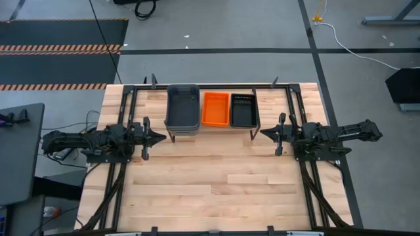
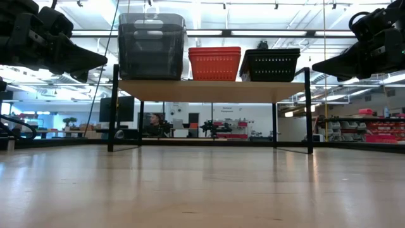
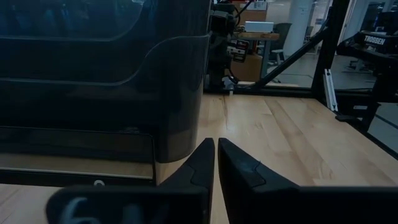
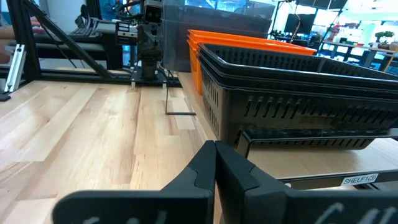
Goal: Stack baskets on shelf by color
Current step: Return to Home Position
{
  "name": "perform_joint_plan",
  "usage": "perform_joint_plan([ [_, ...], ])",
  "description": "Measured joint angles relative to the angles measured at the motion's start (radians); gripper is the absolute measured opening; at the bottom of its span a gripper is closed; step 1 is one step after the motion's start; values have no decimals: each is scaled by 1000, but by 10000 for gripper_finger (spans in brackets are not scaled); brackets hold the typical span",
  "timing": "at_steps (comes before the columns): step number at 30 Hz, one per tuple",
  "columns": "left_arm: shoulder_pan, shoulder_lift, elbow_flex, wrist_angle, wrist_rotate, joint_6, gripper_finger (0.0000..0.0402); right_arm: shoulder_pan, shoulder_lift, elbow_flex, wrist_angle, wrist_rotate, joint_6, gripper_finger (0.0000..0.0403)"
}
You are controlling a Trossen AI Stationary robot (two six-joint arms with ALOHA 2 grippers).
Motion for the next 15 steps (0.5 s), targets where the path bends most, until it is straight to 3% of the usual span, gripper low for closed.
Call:
perform_joint_plan([
  [15, 0, 0, 0, 0, 0, 0, 24, 0, 0, 0, 0, 0, 0, 12],
])
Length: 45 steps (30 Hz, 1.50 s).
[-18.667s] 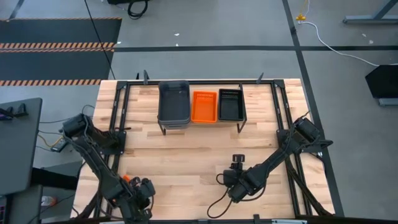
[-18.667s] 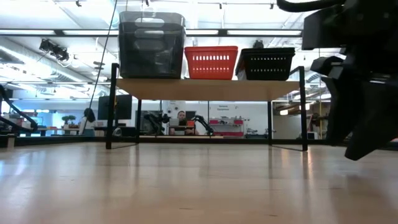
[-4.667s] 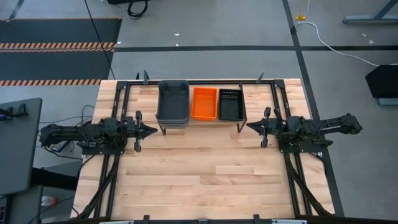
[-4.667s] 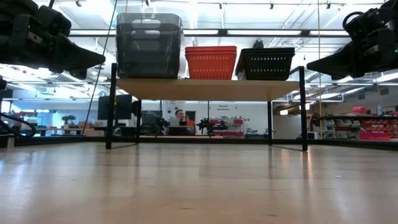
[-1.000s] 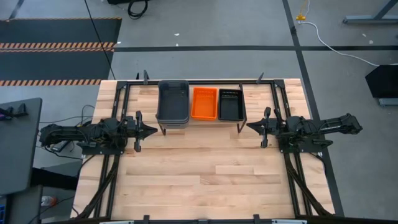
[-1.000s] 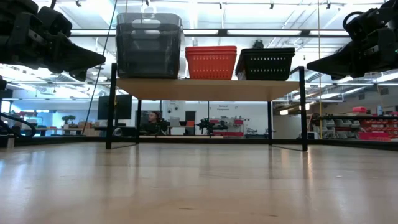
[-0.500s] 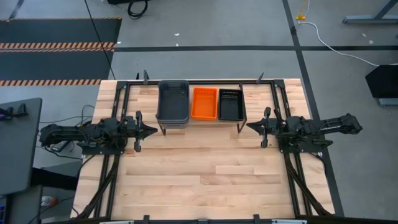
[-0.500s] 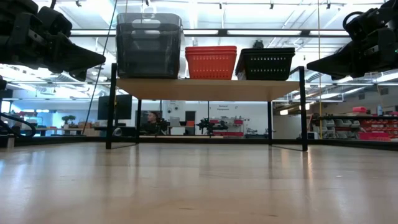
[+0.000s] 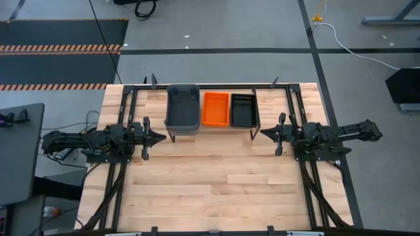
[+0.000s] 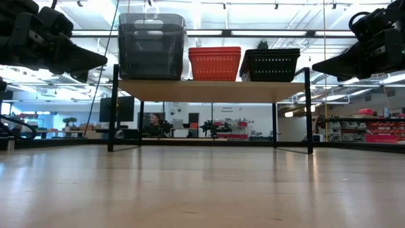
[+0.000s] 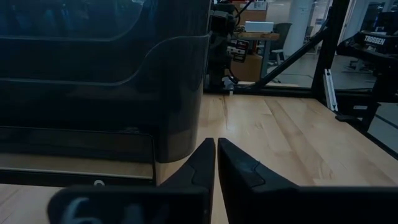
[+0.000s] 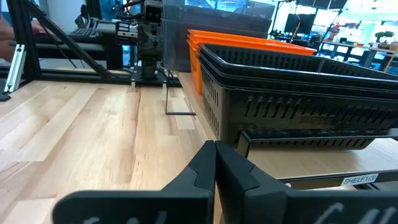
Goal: Stack baskets on shelf by color
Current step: Return to Home Position
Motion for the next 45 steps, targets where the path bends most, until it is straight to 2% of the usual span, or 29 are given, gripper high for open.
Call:
perform_joint_plan([
  [11, 0, 0, 0, 0, 0, 0, 34, 0, 0, 0, 0, 0, 0, 12],
  [22, 0, 0, 0, 0, 0, 0, 23, 0, 0, 0, 0, 0, 0, 12],
  [33, 0, 0, 0, 0, 0, 0, 34, 0, 0, 0, 0, 0, 0, 12],
  [45, 0, 0, 0, 0, 0, 0, 26, 0, 0, 0, 0, 0, 0, 12],
])
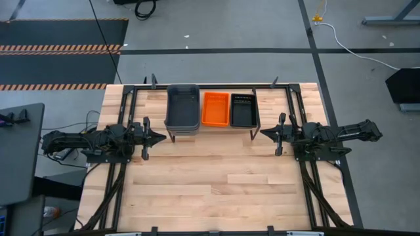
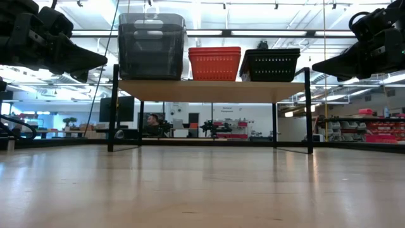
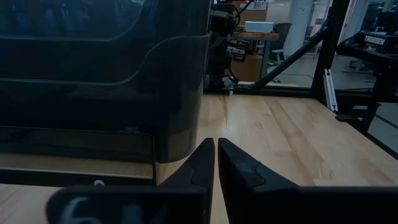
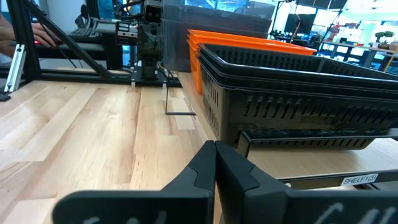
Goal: Stack baskets on shelf by color
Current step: Return to Home Position
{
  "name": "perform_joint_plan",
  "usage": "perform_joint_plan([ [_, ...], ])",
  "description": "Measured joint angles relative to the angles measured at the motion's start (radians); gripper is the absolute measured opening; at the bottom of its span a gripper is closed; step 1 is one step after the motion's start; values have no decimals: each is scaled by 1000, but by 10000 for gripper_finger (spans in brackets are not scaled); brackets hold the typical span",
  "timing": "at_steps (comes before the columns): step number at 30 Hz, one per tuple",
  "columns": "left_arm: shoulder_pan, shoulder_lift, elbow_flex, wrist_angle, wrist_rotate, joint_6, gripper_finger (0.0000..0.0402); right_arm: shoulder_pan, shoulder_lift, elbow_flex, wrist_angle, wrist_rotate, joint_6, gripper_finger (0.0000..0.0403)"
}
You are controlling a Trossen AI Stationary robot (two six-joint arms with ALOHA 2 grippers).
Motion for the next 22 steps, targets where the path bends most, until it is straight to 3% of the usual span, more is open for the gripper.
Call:
perform_joint_plan([
  [22, 0, 0, 0, 0, 0, 0, 30, 0, 0, 0, 0, 0, 0, 12],
])
